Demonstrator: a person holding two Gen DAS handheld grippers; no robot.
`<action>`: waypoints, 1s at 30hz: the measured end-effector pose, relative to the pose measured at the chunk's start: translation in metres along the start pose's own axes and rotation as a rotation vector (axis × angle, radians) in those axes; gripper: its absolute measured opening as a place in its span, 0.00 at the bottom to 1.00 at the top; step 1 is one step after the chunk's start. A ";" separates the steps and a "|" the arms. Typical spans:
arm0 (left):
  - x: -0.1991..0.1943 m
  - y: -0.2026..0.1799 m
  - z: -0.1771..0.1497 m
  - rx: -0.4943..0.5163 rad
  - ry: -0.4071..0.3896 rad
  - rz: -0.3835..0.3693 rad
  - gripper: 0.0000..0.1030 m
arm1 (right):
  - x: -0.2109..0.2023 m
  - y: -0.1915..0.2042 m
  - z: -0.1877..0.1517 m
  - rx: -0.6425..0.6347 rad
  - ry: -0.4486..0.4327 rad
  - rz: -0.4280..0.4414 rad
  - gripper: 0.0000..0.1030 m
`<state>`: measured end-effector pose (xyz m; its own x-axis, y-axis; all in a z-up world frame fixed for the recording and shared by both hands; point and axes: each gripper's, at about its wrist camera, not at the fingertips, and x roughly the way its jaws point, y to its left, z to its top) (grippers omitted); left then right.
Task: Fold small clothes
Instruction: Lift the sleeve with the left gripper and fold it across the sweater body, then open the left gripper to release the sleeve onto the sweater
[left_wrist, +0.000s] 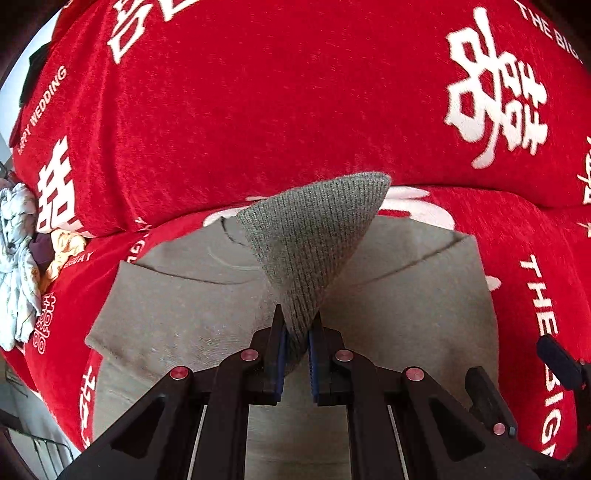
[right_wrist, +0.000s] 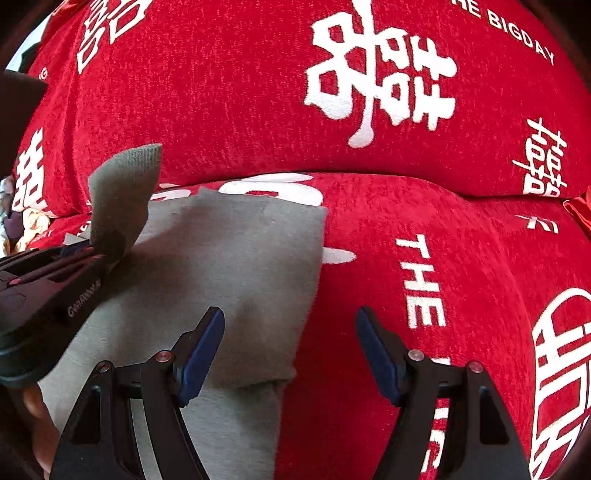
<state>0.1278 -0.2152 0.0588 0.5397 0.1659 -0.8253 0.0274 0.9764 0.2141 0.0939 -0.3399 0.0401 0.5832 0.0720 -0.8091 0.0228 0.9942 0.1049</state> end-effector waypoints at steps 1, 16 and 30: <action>0.000 -0.005 0.000 0.008 0.002 -0.001 0.11 | 0.000 -0.003 -0.001 0.008 0.000 0.002 0.74; 0.012 -0.040 -0.012 0.059 0.038 -0.050 0.11 | 0.000 -0.021 -0.003 0.051 0.008 0.001 0.74; 0.024 -0.029 -0.007 0.026 0.121 -0.243 0.53 | -0.007 -0.030 -0.009 0.068 0.008 -0.023 0.74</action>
<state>0.1341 -0.2386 0.0288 0.4103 -0.0558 -0.9102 0.1657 0.9861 0.0142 0.0815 -0.3697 0.0372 0.5753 0.0498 -0.8164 0.0914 0.9880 0.1247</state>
